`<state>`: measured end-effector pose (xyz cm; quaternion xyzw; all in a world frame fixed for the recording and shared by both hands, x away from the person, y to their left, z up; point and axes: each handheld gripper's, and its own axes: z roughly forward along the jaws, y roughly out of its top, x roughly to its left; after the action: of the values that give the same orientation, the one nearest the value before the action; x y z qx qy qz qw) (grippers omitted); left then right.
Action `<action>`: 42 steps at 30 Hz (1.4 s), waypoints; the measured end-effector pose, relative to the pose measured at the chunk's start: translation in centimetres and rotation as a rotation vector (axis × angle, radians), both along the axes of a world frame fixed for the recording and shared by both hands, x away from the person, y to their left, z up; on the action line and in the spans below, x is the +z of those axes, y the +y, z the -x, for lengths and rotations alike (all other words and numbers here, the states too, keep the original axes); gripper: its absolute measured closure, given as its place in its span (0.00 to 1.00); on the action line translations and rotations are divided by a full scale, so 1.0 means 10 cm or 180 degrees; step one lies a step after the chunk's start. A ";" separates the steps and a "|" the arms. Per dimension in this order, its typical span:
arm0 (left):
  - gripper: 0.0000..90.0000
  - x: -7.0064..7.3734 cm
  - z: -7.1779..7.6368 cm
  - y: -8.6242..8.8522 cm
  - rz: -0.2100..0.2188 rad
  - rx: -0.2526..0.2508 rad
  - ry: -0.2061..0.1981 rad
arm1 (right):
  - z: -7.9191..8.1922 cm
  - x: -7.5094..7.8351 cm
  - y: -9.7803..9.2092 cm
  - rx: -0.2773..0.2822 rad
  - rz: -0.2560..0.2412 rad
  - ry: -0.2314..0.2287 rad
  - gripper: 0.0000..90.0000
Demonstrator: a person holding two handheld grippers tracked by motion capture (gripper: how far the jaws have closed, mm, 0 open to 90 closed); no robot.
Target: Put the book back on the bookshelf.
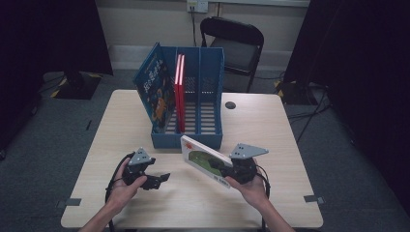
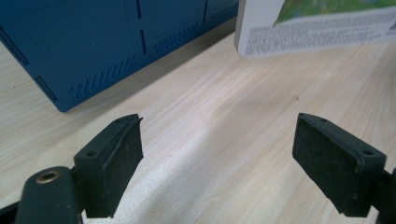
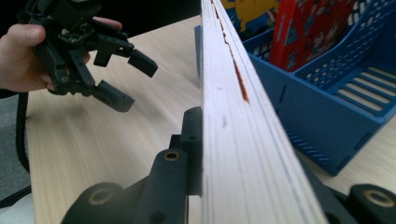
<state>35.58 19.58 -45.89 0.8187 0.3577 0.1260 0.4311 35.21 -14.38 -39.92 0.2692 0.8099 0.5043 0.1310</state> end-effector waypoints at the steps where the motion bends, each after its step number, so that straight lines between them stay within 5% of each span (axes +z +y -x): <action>1: 0.18 0.00 0.00 0.00 -0.0002 -0.0002 0.0003 | 0.00 0.01 -0.01 -0.0016 -0.0012 -0.0011 0.85; 24: 0.18 -0.01 -0.01 -0.01 -0.0045 0.0017 0.0001 | -0.19 0.42 -0.19 -0.0314 -0.0241 -0.0175 0.85; 42: 0.18 -0.02 -0.01 -0.02 -0.0063 -0.0017 -0.0011 | -0.51 0.60 -0.04 -0.0612 -0.0098 -0.0358 0.85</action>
<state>35.67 19.37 -46.09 0.8236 0.3536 0.1299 0.4239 40.34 -14.80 -33.90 0.3189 0.7639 0.5161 0.2199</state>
